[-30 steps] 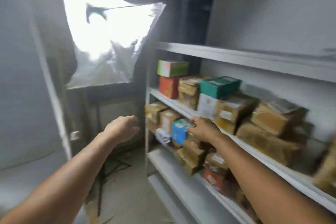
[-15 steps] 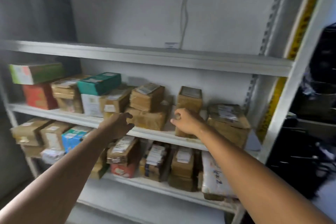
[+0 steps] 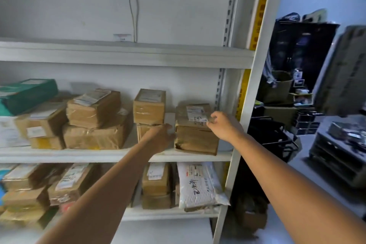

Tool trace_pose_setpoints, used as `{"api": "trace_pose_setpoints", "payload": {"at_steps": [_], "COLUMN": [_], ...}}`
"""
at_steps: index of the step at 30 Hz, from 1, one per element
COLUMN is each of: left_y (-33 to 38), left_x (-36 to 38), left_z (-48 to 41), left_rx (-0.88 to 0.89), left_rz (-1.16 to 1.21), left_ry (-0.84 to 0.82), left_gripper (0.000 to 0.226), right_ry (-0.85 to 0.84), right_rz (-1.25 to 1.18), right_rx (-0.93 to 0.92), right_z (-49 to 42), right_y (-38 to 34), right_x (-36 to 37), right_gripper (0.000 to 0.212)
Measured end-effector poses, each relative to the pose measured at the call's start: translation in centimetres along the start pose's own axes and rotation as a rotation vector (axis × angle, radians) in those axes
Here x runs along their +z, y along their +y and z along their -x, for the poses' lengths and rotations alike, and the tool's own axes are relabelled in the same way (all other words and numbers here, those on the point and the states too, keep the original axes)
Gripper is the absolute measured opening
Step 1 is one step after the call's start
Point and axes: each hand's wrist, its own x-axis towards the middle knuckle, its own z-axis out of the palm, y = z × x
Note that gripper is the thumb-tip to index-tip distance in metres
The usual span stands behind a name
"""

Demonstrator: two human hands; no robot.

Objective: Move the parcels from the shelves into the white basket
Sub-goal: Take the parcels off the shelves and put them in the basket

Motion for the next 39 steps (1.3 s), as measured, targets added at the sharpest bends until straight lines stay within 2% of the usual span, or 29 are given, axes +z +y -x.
{"api": "trace_pose_setpoints", "payload": {"at_steps": [3, 5, 8, 11, 15, 21, 25, 31, 39], "left_y": [0.9, 1.5, 1.4, 0.9, 0.4, -0.1, 0.0, 0.3, 1.0], "left_x": [1.7, 2.3, 3.0, 3.6, 3.8, 3.3, 3.1, 3.5, 2.5], "left_z": [-2.3, -2.7, -4.3, -5.1, -5.1, -2.9, -0.4, 3.0, 6.0], "left_rx": [0.101, 0.092, 0.043, -0.016, 0.006, 0.028, 0.076, 0.153, 0.208], "left_rz": [0.024, 0.117, 0.235, 0.352, 0.529, 0.750, 0.806, 0.911, 0.943], "left_ry": [-0.015, 0.019, 0.002, -0.044, -0.068, -0.093, -0.080, -0.104, -0.091], "left_gripper": [0.037, 0.041, 0.050, 0.060, 0.054, 0.057, 0.061, 0.077, 0.091], "right_ry": [0.038, -0.014, -0.121, -0.107, -0.070, 0.030, 0.073, 0.090, 0.072], "right_rz": [0.104, 0.073, -0.075, -0.230, -0.399, -0.534, -0.649, -0.704, -0.700], "right_rx": [0.057, 0.108, 0.210, 0.268, 0.304, 0.268, 0.274, 0.108, 0.059], "right_z": [-1.1, -1.2, -1.7, -1.8, -1.1, 1.9, 5.1, 9.3, 11.3], "right_y": [1.4, 1.9, 1.9, 1.8, 1.4, 1.3, 1.7, 2.1, 2.1], "right_x": [0.3, 0.4, 1.9, 3.0, 3.4, 4.0, 4.3, 3.5, 2.3], "right_gripper": [0.048, 0.049, 0.042, 0.035, 0.028, 0.023, 0.053, 0.041, 0.062]}}
